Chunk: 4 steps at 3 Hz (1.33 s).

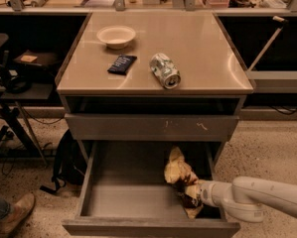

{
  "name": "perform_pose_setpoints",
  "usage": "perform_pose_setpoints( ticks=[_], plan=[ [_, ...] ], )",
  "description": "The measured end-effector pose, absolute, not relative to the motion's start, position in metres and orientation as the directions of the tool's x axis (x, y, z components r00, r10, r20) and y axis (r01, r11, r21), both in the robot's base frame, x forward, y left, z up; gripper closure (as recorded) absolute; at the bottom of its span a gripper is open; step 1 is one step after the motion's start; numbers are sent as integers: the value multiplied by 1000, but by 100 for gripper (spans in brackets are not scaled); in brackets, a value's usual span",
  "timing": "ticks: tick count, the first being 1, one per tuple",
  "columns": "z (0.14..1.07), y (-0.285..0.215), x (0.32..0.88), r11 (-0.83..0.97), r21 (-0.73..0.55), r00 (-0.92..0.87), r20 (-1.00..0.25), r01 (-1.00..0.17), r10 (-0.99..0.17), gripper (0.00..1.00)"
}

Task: Place brown chip bag into middle drawer

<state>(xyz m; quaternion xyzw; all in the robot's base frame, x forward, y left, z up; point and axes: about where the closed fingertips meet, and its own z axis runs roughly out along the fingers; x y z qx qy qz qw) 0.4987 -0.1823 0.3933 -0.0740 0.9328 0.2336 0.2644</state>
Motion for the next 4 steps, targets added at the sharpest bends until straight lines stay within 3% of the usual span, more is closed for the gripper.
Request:
perform_pose_setpoints(
  ticks=[1,4],
  plan=[
    [393,-182,499,880,397,-849,-528,-262,-15,74],
    [393,-182,499,880,397,-849,-528,-262,-15,5]
  ],
)
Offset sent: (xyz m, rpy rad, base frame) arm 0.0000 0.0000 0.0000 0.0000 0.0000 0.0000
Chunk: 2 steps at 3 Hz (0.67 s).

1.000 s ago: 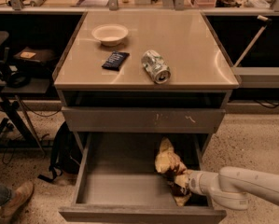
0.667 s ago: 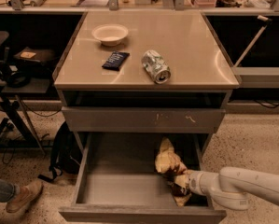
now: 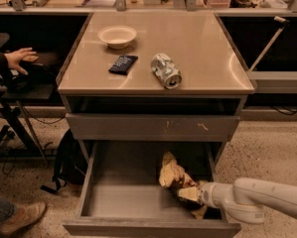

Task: Place brown chip bag into middle drawer

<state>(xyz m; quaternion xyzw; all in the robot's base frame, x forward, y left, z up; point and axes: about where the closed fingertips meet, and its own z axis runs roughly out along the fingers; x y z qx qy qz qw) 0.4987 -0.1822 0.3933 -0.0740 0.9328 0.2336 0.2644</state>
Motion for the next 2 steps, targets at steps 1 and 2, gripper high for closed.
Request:
perform_pose_setpoints(
  ticks=[1,2],
  plan=[
    [393,-182,499,880,397,-849,-528,-262,-15,0],
    [393,-182,499,880,397,-849,-528,-262,-15,0]
  ],
)
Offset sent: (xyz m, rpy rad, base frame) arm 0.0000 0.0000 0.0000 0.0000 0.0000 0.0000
